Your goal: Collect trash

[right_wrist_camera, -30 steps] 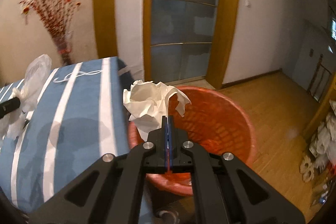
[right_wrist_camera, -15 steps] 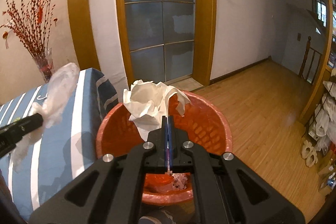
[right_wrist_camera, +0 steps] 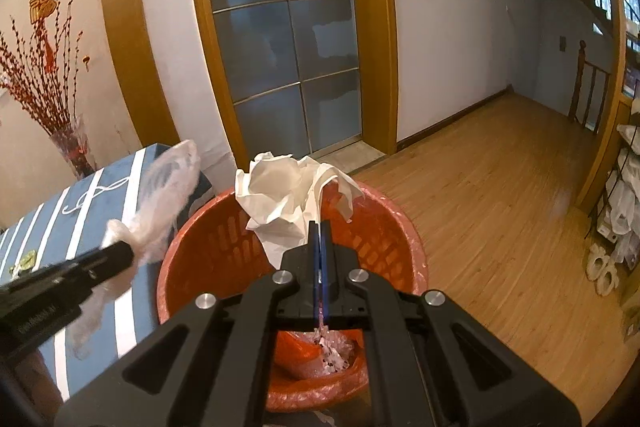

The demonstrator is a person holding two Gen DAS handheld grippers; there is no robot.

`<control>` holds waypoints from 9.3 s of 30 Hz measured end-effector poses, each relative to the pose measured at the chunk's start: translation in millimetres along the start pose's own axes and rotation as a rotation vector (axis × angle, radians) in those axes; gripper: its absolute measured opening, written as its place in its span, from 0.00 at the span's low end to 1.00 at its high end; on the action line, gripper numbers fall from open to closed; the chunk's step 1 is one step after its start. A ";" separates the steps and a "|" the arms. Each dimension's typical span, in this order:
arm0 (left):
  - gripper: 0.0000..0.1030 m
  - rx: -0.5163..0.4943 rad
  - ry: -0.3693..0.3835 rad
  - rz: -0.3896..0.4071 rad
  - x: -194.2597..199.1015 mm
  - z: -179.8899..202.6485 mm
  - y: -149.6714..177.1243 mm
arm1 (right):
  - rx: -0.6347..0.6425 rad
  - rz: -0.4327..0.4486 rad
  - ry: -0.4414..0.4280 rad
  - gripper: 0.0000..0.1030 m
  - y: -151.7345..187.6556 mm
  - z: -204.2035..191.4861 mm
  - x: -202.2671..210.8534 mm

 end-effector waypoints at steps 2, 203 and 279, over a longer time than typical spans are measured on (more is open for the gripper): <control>0.21 -0.005 0.009 -0.008 -4.8 4.1 0.1 | -0.006 0.000 -0.004 0.02 -1.2 2.2 -3.3; 0.43 0.096 -0.027 -0.113 -34.8 -15.6 0.3 | -0.054 -0.115 -0.056 0.58 4.2 20.6 -21.4; 0.96 0.100 -0.644 0.363 259.4 -54.1 159.3 | 0.120 0.134 0.074 0.95 124.9 -59.0 225.9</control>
Point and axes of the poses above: each gripper's, at about its wrist camera, not at the fingertips, and x roughly against the way its jaws point, z to its right, y to its underside, the point moved 6 cm from there along -x, roughly the way its jaws point
